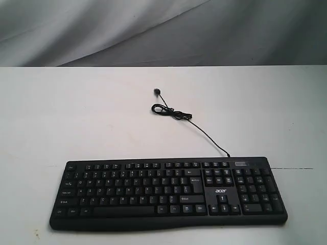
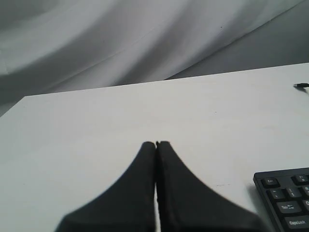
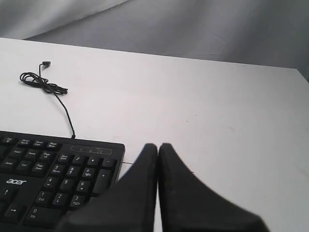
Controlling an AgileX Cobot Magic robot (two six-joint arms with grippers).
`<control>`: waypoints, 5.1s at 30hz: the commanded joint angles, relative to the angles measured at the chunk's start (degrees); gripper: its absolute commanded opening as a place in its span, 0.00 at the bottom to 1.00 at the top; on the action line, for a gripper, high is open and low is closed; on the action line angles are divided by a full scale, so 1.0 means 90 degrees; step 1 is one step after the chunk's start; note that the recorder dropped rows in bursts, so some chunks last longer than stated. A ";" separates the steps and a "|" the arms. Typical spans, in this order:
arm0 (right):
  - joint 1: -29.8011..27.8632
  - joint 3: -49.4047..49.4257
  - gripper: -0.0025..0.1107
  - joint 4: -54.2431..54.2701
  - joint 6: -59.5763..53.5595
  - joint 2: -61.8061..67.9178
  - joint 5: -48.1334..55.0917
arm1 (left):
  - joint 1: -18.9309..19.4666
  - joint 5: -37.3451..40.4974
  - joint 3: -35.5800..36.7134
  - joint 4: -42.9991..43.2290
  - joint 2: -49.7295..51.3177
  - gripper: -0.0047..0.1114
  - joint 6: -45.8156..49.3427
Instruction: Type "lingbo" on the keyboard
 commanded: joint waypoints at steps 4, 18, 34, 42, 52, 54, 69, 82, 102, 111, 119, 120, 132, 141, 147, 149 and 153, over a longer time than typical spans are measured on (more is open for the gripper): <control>-0.0052 0.0023 0.02 -0.0040 0.0010 -0.0040 -0.0057 | -0.0047 -0.0064 0.0029 -0.0011 -0.0028 0.04 -0.0028; -0.0052 0.0023 0.02 -0.0040 0.0010 -0.0040 -0.0057 | -0.0047 -0.0064 0.0029 -0.0011 -0.0028 0.04 -0.0028; -0.0039 -0.3848 0.02 0.0000 0.0010 0.2089 0.0486 | -0.0047 -0.0064 0.0029 -0.0011 -0.0028 0.04 -0.0028; 0.0453 -0.4959 0.02 0.0195 0.1175 0.4325 0.0594 | -0.0047 -0.0064 0.0029 -0.0011 -0.0028 0.04 -0.0028; 0.2954 -0.4959 0.02 0.0284 0.1316 0.6440 0.0633 | -0.0047 -0.0064 0.0029 -0.0011 -0.0028 0.04 -0.0028; 0.3290 -0.4959 0.02 0.0284 0.1316 0.6865 0.0422 | -0.0047 -0.0064 0.0029 -0.0011 -0.0028 0.04 -0.0028; 0.4530 -0.4947 0.02 0.0298 0.0565 0.9339 -0.1808 | -0.0047 -0.0064 0.0029 -0.0011 -0.0028 0.04 -0.0028; 0.4776 -0.4377 0.02 0.0291 -0.0182 1.0674 -0.4389 | -0.0047 -0.0064 0.0029 -0.0011 -0.0028 0.04 -0.0028; 0.4790 -0.3944 0.02 -0.0098 -0.0182 1.1322 -0.4698 | -0.0047 -0.0064 0.0029 -0.0011 -0.0028 0.04 -0.0028; 0.4997 -0.4331 0.02 -0.0255 -0.0239 1.1338 -0.4115 | -0.0047 -0.0064 0.0029 -0.0011 -0.0028 0.04 -0.0028; 0.4984 -0.4409 0.02 -0.0240 -0.0530 1.1338 -0.3711 | -0.0047 -0.0064 0.0029 -0.0011 -0.0028 0.04 -0.0028; 0.4950 -0.4449 0.02 -0.0240 -0.0547 1.1338 -0.3600 | -0.0047 -0.0064 0.0029 -0.0011 -0.0028 0.04 -0.0028; 0.4786 -0.4812 0.02 -0.0331 -0.0547 1.1561 -0.3107 | -0.0047 -0.0064 0.0029 -0.0011 -0.0028 0.04 -0.0028; 0.4786 -0.4801 0.02 -0.0331 -0.0547 1.1561 -0.3013 | -0.0047 -0.0064 0.0029 -0.0011 -0.0028 0.04 -0.0028; 0.4786 -0.4801 0.02 -0.0331 -0.0547 1.1561 -0.3013 | -0.0047 -0.0064 0.0029 -0.0011 -0.0028 0.04 -0.0028; 0.4786 -0.4801 0.02 -0.0331 -0.0547 1.1561 -0.3013 | -0.0047 -0.0064 0.0029 -0.0011 -0.0028 0.04 -0.0028; 0.4786 -0.4801 0.02 -0.0331 -0.0547 1.1561 -0.3029 | -0.0047 -0.0064 0.0029 -0.0011 -0.0028 0.04 -0.0028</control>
